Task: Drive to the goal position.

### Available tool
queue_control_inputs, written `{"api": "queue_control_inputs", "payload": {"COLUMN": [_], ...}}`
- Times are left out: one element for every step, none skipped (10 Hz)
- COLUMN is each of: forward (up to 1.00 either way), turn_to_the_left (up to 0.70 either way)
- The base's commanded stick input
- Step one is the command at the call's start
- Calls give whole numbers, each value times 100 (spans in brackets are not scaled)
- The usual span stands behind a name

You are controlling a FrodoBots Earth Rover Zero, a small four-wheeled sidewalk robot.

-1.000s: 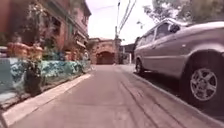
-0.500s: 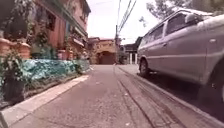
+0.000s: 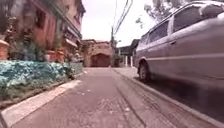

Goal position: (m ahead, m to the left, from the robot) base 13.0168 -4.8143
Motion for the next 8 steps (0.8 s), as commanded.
{"api": "queue_control_inputs", "payload": {"forward": [100,100,100,100,100,100,100,100], "turn_to_the_left": [0,0,0,0,0,0,0,0]}}
